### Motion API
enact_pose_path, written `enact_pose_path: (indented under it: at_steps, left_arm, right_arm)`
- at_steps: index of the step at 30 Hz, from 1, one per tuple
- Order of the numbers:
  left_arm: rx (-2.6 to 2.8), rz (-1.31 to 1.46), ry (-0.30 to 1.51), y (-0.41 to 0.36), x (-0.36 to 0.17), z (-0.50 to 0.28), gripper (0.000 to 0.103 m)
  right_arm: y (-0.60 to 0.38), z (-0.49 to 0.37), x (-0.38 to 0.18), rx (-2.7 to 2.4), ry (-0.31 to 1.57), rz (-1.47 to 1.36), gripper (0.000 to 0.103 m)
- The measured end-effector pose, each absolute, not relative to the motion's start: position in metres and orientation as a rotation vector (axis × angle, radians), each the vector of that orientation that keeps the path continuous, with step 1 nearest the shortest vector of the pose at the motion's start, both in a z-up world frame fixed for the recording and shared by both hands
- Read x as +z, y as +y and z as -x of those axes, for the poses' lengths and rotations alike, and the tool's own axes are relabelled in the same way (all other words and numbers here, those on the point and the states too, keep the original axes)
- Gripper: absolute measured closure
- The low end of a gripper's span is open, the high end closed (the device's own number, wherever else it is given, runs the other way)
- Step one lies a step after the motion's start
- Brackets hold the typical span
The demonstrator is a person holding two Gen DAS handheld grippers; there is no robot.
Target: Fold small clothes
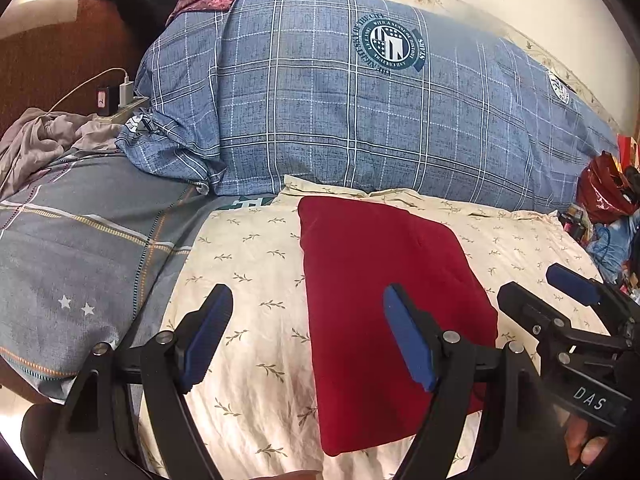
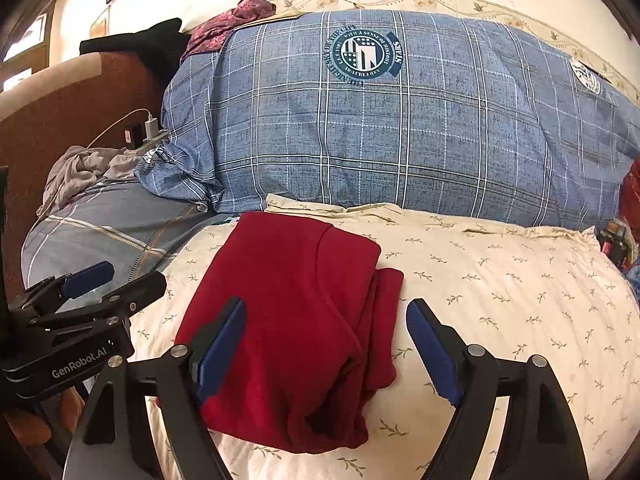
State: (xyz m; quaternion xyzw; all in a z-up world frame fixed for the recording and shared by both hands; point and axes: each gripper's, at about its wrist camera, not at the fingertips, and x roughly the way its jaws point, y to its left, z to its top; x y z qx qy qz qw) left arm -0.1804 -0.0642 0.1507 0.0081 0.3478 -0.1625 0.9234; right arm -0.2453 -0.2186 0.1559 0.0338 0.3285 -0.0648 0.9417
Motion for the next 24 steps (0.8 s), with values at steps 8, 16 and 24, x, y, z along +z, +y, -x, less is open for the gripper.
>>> enact_pose_path:
  at_steps: [8, 16, 24]
  left_arm:
    - [-0.33, -0.021, 0.724, -0.0645, 0.1464, 0.1808, 0.025]
    - [-0.328, -0.032, 0.724, -0.0651, 0.1443, 0.181, 0.025]
    - [-0.328, -0.039, 0.72, -0.0649, 0.1459, 0.1787, 0.025]
  right_arm:
    - [-0.2214, 0.2458, 0.1519, -0.132, 0.678, -0.095, 0.02]
    - [-0.2181, 0.2443, 0.1484, -0.124, 0.691, -0.084, 0.02]
    - [-0.2167, 0.2412, 0.1487, -0.12, 0.692, -0.079, 0.02]
